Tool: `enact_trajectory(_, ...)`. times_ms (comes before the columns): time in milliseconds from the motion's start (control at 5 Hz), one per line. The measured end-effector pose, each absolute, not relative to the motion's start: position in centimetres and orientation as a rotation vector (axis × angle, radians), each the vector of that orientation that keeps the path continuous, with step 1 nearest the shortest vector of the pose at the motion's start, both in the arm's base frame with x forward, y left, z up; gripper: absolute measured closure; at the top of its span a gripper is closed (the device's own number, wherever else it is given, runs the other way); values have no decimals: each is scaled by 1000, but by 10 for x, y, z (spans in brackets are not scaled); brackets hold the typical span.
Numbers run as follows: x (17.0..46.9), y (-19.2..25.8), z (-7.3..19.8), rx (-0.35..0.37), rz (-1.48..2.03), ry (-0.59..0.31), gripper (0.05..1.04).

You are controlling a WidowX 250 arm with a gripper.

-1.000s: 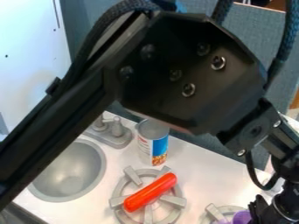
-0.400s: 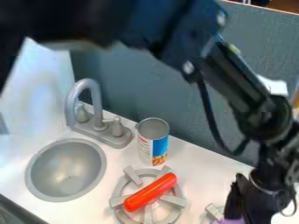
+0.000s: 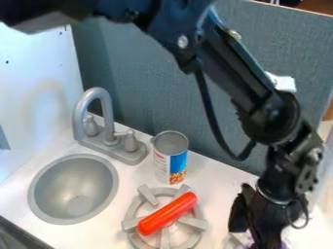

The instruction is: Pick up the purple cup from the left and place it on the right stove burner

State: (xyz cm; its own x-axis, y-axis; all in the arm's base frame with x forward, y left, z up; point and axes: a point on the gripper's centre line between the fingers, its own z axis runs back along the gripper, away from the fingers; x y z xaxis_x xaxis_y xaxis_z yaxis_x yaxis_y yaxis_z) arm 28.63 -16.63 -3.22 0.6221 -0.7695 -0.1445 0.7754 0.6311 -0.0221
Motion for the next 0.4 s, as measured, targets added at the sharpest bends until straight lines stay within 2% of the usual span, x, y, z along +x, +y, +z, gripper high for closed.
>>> enact_trajectory(200,285,-133,-34,138,-772,198,73)
enact_trajectory(400,279,-101,-37,155,-687,237,73)
